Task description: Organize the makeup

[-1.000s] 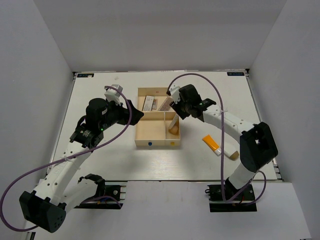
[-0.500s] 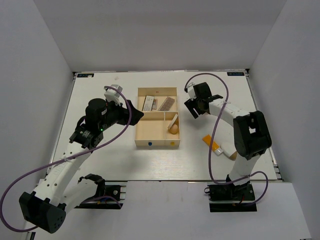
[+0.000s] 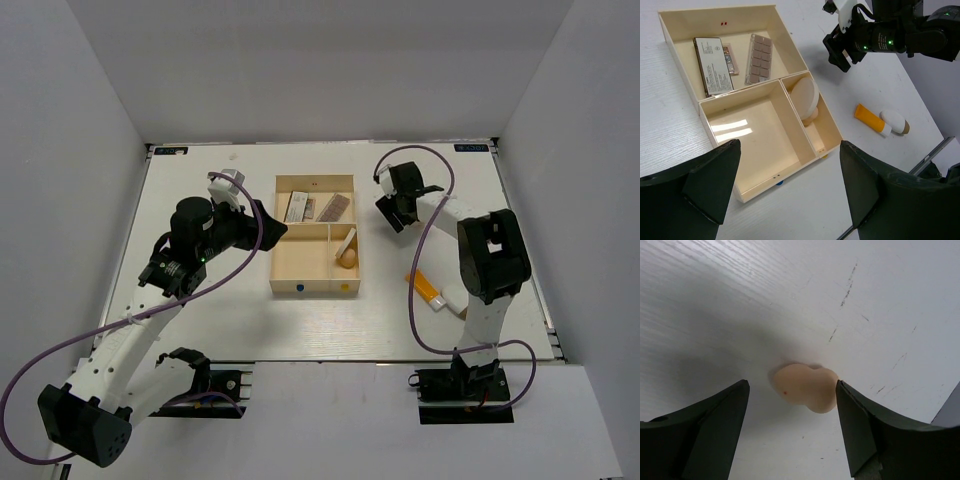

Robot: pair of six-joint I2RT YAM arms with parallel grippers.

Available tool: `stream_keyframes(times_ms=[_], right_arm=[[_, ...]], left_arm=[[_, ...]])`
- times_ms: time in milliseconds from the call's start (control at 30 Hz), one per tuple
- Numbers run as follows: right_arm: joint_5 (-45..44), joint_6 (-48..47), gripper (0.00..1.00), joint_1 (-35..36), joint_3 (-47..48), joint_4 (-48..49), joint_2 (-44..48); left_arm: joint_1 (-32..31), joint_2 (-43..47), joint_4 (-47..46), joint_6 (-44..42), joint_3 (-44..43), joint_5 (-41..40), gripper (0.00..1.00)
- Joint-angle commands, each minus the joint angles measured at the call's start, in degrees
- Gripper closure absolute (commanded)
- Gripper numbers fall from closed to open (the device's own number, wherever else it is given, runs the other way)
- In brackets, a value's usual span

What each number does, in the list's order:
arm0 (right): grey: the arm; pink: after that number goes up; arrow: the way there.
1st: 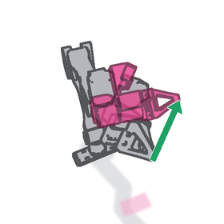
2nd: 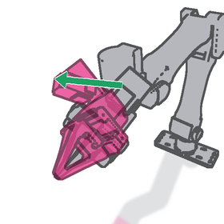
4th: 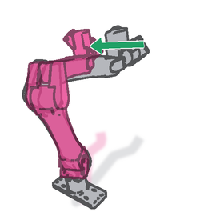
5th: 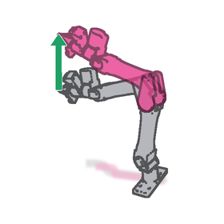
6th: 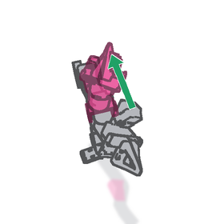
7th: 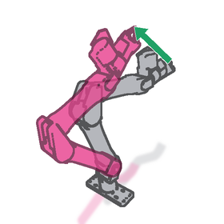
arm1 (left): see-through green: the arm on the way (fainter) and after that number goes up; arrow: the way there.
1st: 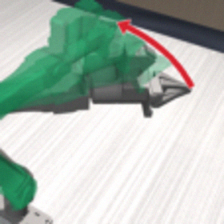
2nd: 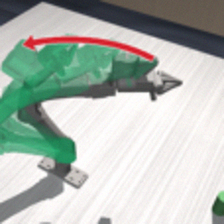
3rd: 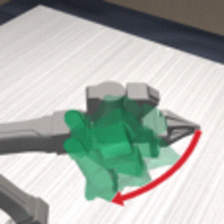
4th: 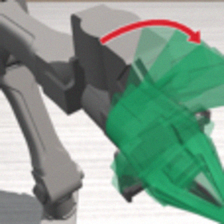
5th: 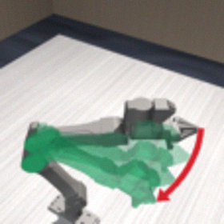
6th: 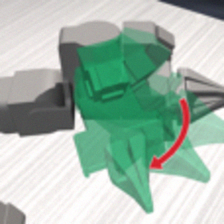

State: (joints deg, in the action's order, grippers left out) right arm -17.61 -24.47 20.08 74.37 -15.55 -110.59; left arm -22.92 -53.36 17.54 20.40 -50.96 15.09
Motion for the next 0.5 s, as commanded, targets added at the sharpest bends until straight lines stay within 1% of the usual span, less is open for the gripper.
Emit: stream_keyframes(times_ms=[0,33,67,167,200,233,267,367,467], right_arm=[[-1.12,-0.58,0.28,-0.74,2.88,1.67,-1.64],[-1.11,-0.67,0.30,-1.26,3.58,0.88,-2.00],[-0.68,-0.58,0.38,-1.09,3.85,0.53,-2.26],[0.20,-0.67,0.50,-1.62,4.29,-0.62,-2.97],[0.55,-0.67,0.56,-1.62,4.47,-1.06,-3.14],[0.99,-0.58,0.59,-1.71,4.64,-1.58,-3.15],[1.08,-0.67,0.65,-1.88,4.73,-1.85,-3.15],[1.61,-0.67,0.73,-1.97,5.08,-2.81,-3.32],[2.31,-0.67,0.89,-2.06,5.08,-3.61,-2.97]], left_arm=[[-0.20,0.98,-0.67,-0.19,0.51,0.64,0.10],[-0.20,0.98,-0.67,-0.10,0.60,0.55,0.10],[-0.20,0.98,-0.67,-0.10,0.51,0.64,0.10],[-0.20,1.07,-0.67,-0.19,0.51,0.64,0.10],[-0.20,1.07,-0.67,-0.19,0.51,0.81,0.11],[-0.20,0.98,-0.67,-0.19,0.51,0.82,0.10],[-0.20,1.07,-0.67,-0.19,0.51,0.82,0.11],[-0.20,1.16,-0.67,-0.10,0.60,0.73,0.10],[-0.20,1.33,-0.75,-0.19,0.51,0.64,0.10]])
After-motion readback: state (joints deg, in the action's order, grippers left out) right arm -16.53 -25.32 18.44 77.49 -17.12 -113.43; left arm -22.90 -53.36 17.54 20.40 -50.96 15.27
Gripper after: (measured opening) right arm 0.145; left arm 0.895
